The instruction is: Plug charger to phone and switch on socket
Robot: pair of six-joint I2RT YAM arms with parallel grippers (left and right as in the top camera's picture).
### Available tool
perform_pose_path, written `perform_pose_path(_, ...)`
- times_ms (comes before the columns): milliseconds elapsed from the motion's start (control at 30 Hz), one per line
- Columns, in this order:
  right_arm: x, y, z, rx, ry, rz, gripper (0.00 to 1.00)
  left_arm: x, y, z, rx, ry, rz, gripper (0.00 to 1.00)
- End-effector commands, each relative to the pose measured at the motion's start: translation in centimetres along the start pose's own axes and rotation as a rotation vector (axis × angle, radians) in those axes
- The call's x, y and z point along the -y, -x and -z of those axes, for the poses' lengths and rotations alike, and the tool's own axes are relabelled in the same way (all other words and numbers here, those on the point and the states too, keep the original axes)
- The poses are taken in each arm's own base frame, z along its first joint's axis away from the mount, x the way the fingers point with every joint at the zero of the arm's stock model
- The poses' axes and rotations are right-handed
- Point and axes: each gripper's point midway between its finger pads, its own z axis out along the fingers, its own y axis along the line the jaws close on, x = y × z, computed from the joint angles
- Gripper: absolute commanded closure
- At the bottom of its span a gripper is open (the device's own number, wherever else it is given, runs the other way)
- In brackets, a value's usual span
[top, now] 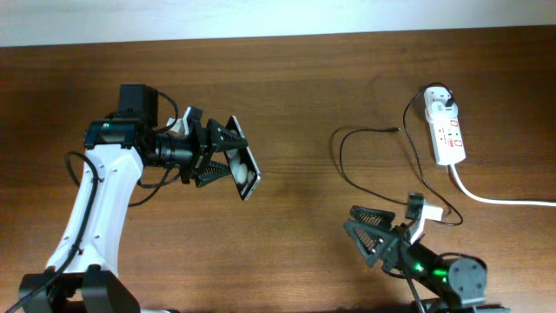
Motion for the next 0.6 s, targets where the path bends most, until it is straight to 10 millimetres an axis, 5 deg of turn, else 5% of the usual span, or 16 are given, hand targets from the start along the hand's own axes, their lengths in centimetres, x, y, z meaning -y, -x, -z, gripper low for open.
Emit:
perform_pose_path(0,-2.0,1.7,-1.1,-0.058,-0.001,0.091,0.02,0.8,-0.5,0.4,-0.007,-0.038,-0.012,0.40)
perform_pose_path(167,-7.3,5.0,-5.6,-0.256,0.109,0.162,0.02,0.8,-0.5,0.4,-0.008,-0.038,-0.012,0.40)
perform_pose_path(267,-9.8,4.0,-9.6,-0.399,0.182,0.117,0.01,0.8,-0.5,0.4,-0.007,-0.038,-0.012,0.39)
perform_pose_path(333,-9.2,2.1,-11.5,-0.483,0.190,0.069,0.01,0.8,-0.5,0.4,-0.008,-0.038,-0.012,0.39)
perform_pose_path(400,-6.0,-2.1,-12.7,-0.635,0.137,-0.026,0.01,0.8,-0.5,0.4,-0.008,-0.038,-0.012,0.39)
perform_pose_path(500,-3.5,-2.8,-14.0,-0.640,0.106,-0.007,0.01,0.8,-0.5,0.4,-0.007,-0.037,-0.012,0.39)
perform_pose_path(567,-2.3,-1.3,-14.8,-0.539,0.011,0.034,0.02,0.8,-0.4,0.4,-0.006,-0.036,-0.012,0.39)
